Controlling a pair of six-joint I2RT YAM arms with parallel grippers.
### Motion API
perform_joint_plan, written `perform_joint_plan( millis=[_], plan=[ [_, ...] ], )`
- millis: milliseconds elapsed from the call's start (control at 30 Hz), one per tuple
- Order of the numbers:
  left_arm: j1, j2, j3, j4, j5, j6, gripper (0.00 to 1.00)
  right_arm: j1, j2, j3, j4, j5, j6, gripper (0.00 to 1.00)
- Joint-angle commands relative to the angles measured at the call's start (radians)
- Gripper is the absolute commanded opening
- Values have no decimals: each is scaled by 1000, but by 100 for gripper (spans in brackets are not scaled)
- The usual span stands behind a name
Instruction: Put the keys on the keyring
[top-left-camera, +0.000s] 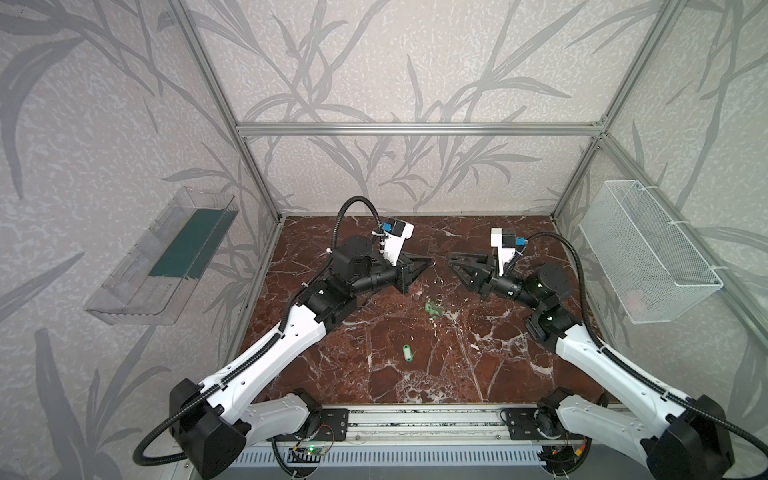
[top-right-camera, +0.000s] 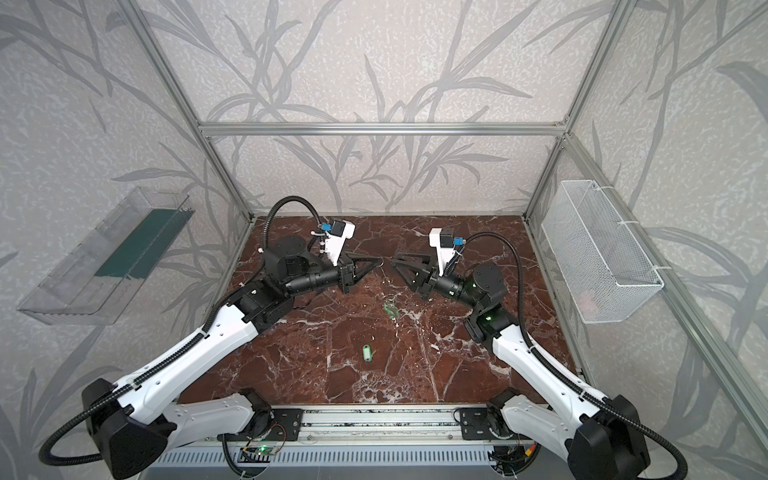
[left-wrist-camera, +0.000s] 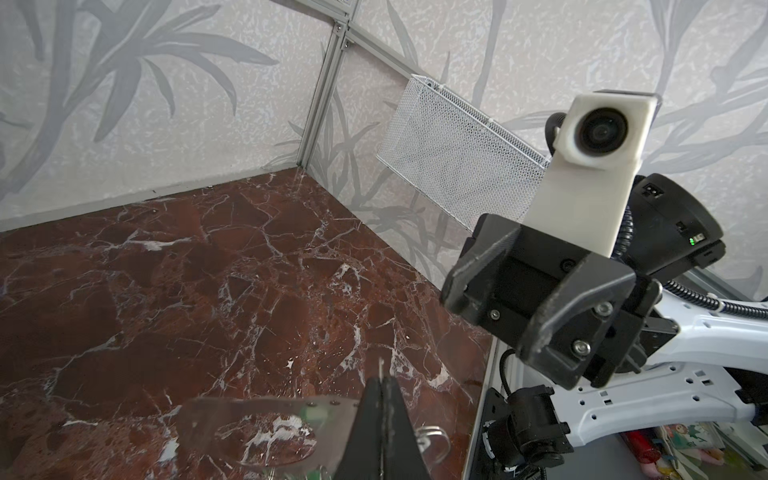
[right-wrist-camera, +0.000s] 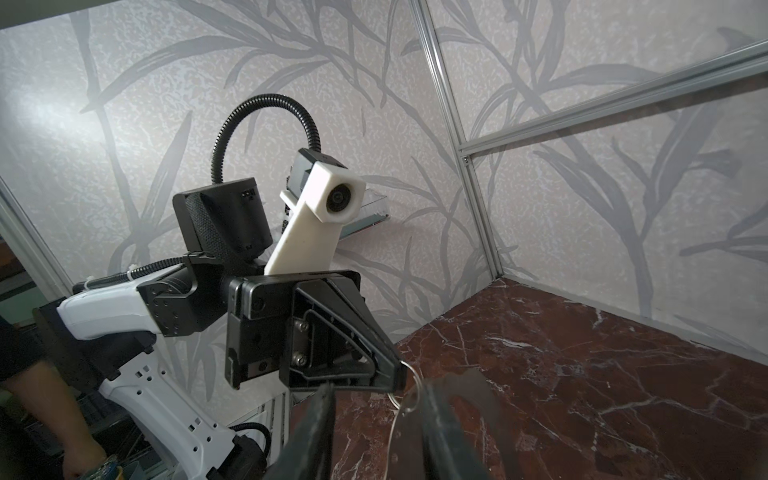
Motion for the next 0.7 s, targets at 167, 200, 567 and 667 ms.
perform_joint_plan(
  millis=[167,200,567,667],
  plan=[
    [-2,-20,74,-87,-1,79,0,46,9,82,-235,106,-155,28],
    [-2,-17,79,-97,1,83,0,53,9,86,-243,120,-165,28],
    [-5,17,183,-260,-220,60,0,87,15,119,-345,247,-221,27],
    [-4,27,209,-288,-293,22,0,90,16,120,-349,252,-220,27]
  ],
)
